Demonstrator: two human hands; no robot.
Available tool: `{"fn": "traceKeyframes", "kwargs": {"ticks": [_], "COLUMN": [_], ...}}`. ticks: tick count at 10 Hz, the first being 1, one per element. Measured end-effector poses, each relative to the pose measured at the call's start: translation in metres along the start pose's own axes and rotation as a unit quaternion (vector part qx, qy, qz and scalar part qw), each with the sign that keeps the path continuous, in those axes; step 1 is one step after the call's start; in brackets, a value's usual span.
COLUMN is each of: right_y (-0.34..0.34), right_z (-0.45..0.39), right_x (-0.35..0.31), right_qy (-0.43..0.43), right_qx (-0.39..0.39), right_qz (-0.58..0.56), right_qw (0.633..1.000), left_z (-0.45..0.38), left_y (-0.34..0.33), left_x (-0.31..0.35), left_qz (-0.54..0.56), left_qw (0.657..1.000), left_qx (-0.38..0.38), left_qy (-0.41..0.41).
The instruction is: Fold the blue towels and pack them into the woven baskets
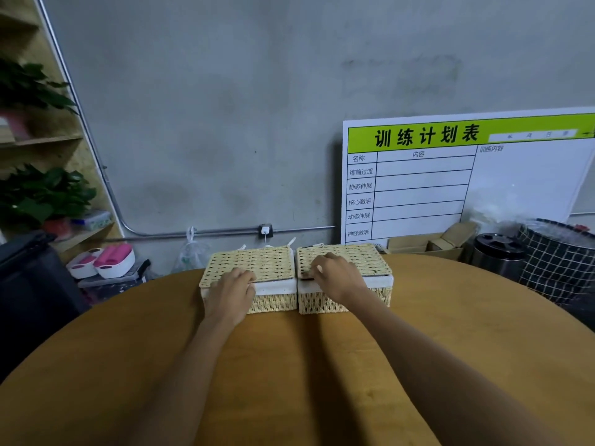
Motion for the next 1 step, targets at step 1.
{"fn": "traceKeyframes", "kwargs": {"ticks": [1], "right_y": [0.0157], "right_z": [0.0247], "right_x": [0.0067], "right_qy": [-0.005], "right_qx": [-0.002], "right_qz": [-0.028], "right_qw": [1.000], "left_z": [0.0236], "left_y": [0.0191], "left_x": [0.0170], "left_qz": [0.005], "left_qw": [1.000], "left_qx": [-0.004], "left_qy": [-0.002]}}
Point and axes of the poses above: each hand's wrist, its own z-axis away from the middle knuckle, its own y-axis out of the back of the hand, x = y × z, the point moved 5 cm from there along -z, towards the middle knuckle, and after that the axes turned 8 degrees about x, right-handed, at the moved point
